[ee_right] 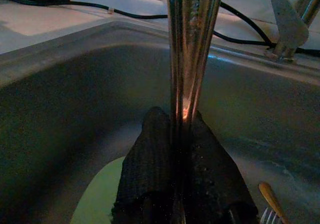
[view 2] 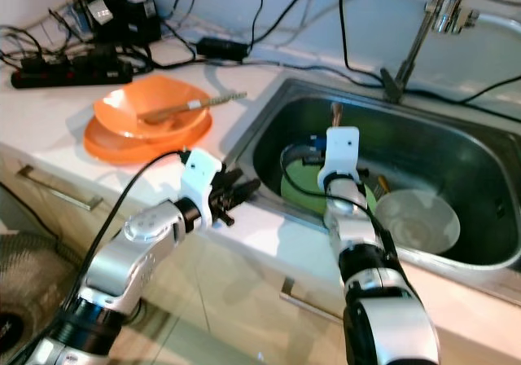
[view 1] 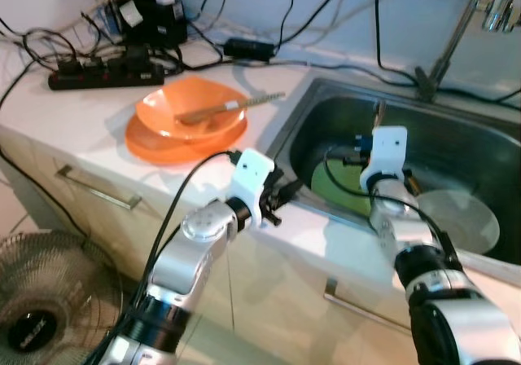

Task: Kitchen organization

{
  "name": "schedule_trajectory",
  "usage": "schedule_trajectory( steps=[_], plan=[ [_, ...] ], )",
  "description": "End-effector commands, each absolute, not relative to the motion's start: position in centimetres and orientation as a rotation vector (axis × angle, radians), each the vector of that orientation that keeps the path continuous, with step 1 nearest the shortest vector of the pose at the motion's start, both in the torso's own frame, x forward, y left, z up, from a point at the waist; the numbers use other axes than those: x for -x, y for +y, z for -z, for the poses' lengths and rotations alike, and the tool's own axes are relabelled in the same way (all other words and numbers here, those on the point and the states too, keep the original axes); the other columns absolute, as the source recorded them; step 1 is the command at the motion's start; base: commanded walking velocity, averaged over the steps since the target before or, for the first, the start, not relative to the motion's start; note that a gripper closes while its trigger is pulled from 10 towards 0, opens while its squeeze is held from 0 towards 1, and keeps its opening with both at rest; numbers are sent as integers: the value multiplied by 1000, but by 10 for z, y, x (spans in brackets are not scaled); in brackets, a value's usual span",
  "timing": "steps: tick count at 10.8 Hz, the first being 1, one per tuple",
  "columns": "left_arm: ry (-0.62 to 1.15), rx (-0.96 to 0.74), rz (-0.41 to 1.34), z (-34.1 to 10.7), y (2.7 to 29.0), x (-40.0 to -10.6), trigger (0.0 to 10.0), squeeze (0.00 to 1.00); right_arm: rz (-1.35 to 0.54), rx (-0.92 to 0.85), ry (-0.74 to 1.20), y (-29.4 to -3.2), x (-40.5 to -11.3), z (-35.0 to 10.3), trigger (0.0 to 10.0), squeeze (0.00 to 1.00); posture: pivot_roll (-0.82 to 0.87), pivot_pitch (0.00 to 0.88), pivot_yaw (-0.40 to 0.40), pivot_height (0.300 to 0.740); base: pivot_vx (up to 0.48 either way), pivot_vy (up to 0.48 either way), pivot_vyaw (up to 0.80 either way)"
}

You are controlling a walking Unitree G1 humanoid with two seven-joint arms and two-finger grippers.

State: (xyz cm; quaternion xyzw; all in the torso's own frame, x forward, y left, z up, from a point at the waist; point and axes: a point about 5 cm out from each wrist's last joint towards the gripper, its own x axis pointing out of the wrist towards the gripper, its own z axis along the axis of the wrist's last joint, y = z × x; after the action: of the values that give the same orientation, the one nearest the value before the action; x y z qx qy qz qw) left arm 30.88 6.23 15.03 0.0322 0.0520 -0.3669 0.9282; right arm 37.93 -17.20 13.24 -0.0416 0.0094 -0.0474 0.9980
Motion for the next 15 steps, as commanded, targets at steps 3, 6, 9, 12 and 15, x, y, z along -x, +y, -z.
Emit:
schedule_trajectory(
  steps=[3,6,9,12,15],
  plan=[
    [147,-78,759,-145,59,-306,10000,0,99,85,40,-171,-378,-125,10000,898,135,38,-18,740,0,0,0],
    [147,-81,767,-145,59,-305,10000,0,84,86,40,-167,-378,-124,10000,0,138,37,-20,740,0,0,0],
    [145,-82,774,-145,58,-304,10000,0,74,79,23,-165,-379,-127,10000,1000,137,26,-21,740,0,0,0],
    [141,-82,780,-146,56,-303,10000,0,73,85,6,-164,-379,-129,10000,0,136,28,-20,740,0,0,0],
    [78,-93,735,-152,58,-307,10000,0,37,58,-101,-157,-382,-150,10000,0,128,38,-21,740,0,0,0]
  ],
)
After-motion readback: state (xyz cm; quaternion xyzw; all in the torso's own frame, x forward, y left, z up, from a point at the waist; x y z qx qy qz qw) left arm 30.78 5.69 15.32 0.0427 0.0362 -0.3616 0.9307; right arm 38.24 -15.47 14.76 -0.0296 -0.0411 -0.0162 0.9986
